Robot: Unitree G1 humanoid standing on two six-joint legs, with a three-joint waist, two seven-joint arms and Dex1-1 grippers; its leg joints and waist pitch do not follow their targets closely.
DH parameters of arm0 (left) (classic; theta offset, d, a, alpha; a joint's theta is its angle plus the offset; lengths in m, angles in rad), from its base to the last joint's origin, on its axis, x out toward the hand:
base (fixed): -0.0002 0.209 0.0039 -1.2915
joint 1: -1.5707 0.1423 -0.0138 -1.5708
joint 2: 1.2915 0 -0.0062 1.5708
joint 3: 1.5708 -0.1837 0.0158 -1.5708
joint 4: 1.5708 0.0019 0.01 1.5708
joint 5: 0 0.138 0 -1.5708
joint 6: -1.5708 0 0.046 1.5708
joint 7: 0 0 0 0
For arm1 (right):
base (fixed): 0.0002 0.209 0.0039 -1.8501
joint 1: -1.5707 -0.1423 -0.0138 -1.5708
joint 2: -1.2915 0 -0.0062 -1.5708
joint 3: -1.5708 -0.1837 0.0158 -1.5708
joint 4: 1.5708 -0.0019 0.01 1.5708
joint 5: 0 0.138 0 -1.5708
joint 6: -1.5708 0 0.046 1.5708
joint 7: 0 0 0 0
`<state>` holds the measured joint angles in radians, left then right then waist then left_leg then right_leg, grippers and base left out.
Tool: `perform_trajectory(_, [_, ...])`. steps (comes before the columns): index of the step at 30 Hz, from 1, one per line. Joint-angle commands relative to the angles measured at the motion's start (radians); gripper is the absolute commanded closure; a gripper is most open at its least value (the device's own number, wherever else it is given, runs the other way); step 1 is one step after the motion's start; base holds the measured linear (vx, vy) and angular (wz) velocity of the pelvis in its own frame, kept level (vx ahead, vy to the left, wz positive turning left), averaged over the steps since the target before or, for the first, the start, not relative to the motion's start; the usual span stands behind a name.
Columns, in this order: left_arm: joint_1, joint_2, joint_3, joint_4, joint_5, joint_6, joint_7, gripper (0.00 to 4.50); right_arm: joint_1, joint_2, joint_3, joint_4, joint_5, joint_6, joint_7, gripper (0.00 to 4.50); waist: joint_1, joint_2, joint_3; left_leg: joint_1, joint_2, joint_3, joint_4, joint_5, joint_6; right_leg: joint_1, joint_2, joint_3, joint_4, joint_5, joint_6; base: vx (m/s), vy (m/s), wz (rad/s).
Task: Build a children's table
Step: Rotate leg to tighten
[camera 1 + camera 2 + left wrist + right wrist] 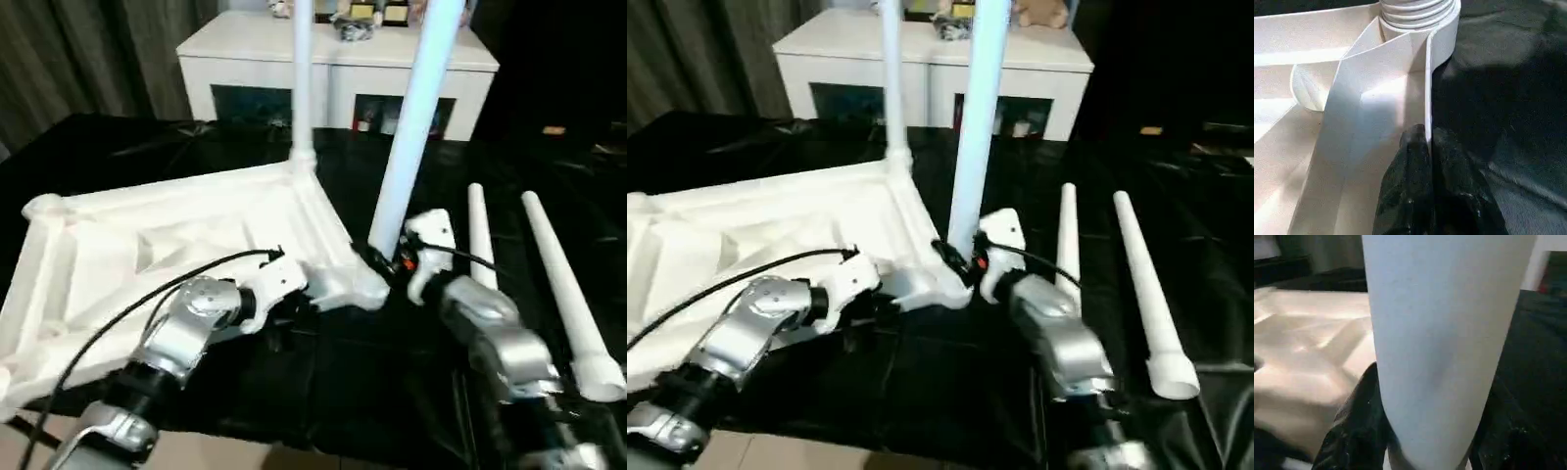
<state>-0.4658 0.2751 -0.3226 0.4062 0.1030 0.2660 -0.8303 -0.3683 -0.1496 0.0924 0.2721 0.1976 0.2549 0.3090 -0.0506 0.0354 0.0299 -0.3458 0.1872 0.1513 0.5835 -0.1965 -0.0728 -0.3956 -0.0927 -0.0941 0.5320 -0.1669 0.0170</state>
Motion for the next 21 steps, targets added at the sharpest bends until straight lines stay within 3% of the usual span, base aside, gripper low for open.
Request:
perform_trajectory(1, [-0.004,-0.04,0.053,0.008,0.004,0.08,0.129,4.5,0.051,-0.004,-0.066,0.239,-0.079,0.089,-0.184,2.66,-0.019,0.011,-0.005,0.026,0.03,-0.036,-0.109,-0.743,-0.028,0.007,-0.033,-0.013,-0.104,-0.659,-0.047,-0.061,0.036,-0.02])
perform_trajectory(2, [-0.006,-0.055,0.054,0.007,0.004,0.096,0.143,4.5,0.043,0.008,-0.071,0.252,-0.077,0.089,-0.203,2.66,-0.026,0.021,0.007,0.026,0.043,-0.045,-0.134,-0.84,-0.035,0.026,-0.019,-0.038,-0.097,-0.598,-0.041,0.0,0.0,0.0])
perform_trajectory(3, [-0.012,-0.083,0.059,0.007,0.001,0.124,0.167,4.5,0.028,0.021,-0.07,0.276,-0.083,0.08,-0.228,2.66,-0.023,0.023,0.013,0.013,0.056,-0.044,-0.157,-0.887,-0.036,0.049,-0.013,-0.045,-0.07,-0.54,-0.047,-0.077,0.027,-0.02])
perform_trajectory(4, [-0.023,-0.113,0.062,0.011,0.001,0.144,0.198,4.5,0.01,0.032,-0.065,0.305,-0.09,0.068,-0.251,2.66,0.033,0.022,0.014,-0.062,0.106,-0.025,-0.242,-0.957,-0.02,0.131,-0.012,0.001,0.129,-0.289,-0.071,-0.075,-0.03,0.23])
perform_trajectory(5, [-0.042,-0.164,0.052,0.02,0.003,0.167,0.232,4.5,-0.027,0.062,-0.072,0.364,-0.084,0.053,-0.293,2.66,0.095,0.016,0.013,-0.028,0.089,0.045,-0.248,-0.904,-0.004,0.08,-0.004,0.039,0.153,-0.27,-0.068,-0.035,-0.125,0.26])
perform_trajectory(6, [-0.048,-0.18,0.05,0.023,0.003,0.175,0.242,4.5,-0.038,0.071,-0.075,0.382,-0.082,0.049,-0.307,2.66,0.063,-0.065,-0.003,0.118,-0.005,0.035,-0.011,-0.603,-0.037,-0.074,-0.049,0.065,-0.076,-0.913,0.011,0.016,-0.131,0.26])
perform_trajectory(7, [-0.055,-0.194,0.046,0.027,0.006,0.18,0.255,4.5,-0.048,0.079,-0.076,0.397,-0.081,0.045,-0.317,2.66,0.063,-0.065,-0.003,0.118,-0.005,0.035,-0.011,-0.603,-0.037,-0.074,-0.049,0.065,-0.076,-0.913,0.011,0.02,-0.12,-0.18])
perform_trajectory(8, [-0.095,-0.259,0.015,0.054,0.027,0.188,0.297,4.5,-0.101,0.117,-0.086,0.466,-0.074,0.026,-0.365,2.66,0.072,-0.034,-0.007,0.015,-0.01,-0.042,0.071,-0.156,0.022,0.007,-0.18,0.131,-0.11,-1.167,-0.025,-0.019,-0.024,-0.21])
perform_trajectory(9, [-0.113,-0.286,0.011,0.067,0.028,0.182,0.317,4.5,-0.122,0.127,-0.082,0.49,-0.078,0.013,-0.385,2.66,0.061,-0.038,0.003,-0.024,0.014,-0.053,-0.038,-0.275,-0.036,0.043,-0.108,0.052,-0.057,-0.962,-0.034,0.037,0.015,-0.5])
perform_trajectory(10, [-0.133,-0.312,0.007,0.081,0.029,0.175,0.333,4.5,-0.141,0.137,-0.086,0.513,-0.075,0.006,-0.403,2.66,0.069,-0.016,-0.007,-0.005,0.016,-0.049,-0.058,-0.347,-0.058,0.044,-0.075,0.04,-0.055,-0.804,-0.044,0.037,0.063,-0.23])
perform_trajectory(11, [-0.148,-0.336,0.008,0.09,0.03,0.179,0.352,4.5,-0.159,0.145,-0.093,0.538,-0.08,-0.004,-0.425,2.66,0.061,-0.014,-0.002,-0.006,0.025,-0.06,-0.078,-0.456,-0.066,0.027,-0.049,0.041,-0.033,-0.672,-0.053,0.037,0.063,-0.23])
perform_trajectory(12, [-0.148,-0.336,0.008,0.09,0.03,0.179,0.352,4.5,-0.159,0.145,-0.093,0.538,-0.08,-0.004,-0.425,2.66,0.062,-0.005,-0.014,0.022,0.03,-0.056,-0.087,-0.54,-0.071,0.024,-0.043,0.05,-0.03,-0.466,-0.102,0.0,0.0,0.0])
perform_trajectory(13, [-0.175,-0.375,0.02,0.108,0.023,0.182,0.384,4.5,-0.182,0.157,-0.104,0.571,-0.083,-0.021,-0.445,2.66,0.061,-0.007,-0.012,0.021,0.023,-0.041,-0.093,-0.528,-0.044,0.03,-0.046,0.054,-0.034,-0.399,-0.136,0.0,0.0,0.0])
perform_trajectory(15, [-0.194,-0.397,0.024,0.119,0.018,0.182,0.4,4.5,-0.194,0.165,-0.114,0.593,-0.082,-0.029,-0.456,2.66,0.062,-0.014,-0.012,0.01,0.026,-0.036,-0.101,-0.482,-0.02,0.043,-0.052,0.051,-0.041,-0.407,-0.144,0.0,0.0,0.0])
perform_trajectory(17, [-0.207,-0.412,0.025,0.129,0.02,0.175,0.412,4.5,-0.207,0.169,-0.121,0.622,-0.086,-0.045,-0.462,2.66,0.064,-0.015,-0.011,0.007,0.027,-0.031,-0.102,-0.469,-0.015,0.04,-0.057,0.053,-0.048,-0.456,-0.133,0.0,0.0,0.0])
perform_trajectory(19, [-0.21,-0.413,0.03,0.133,0.02,0.161,0.413,4.5,-0.214,0.169,-0.125,0.643,-0.09,-0.063,-0.462,2.66,0.064,-0.014,-0.015,-0.002,0.03,-0.03,-0.106,-0.436,-0.012,0.047,-0.059,0.055,-0.047,-0.438,-0.125,0.0,0.0,0.0])
perform_trajectory(21, [-0.216,-0.408,0.033,0.148,0.025,0.149,0.417,4.5,-0.221,0.172,-0.137,0.664,-0.091,-0.085,-0.463,2.66,0.065,-0.013,-0.013,0.001,0.031,-0.024,-0.106,-0.435,-0.013,0.039,-0.058,0.06,-0.047,-0.42,-0.133,0.0,0.0,0.0])
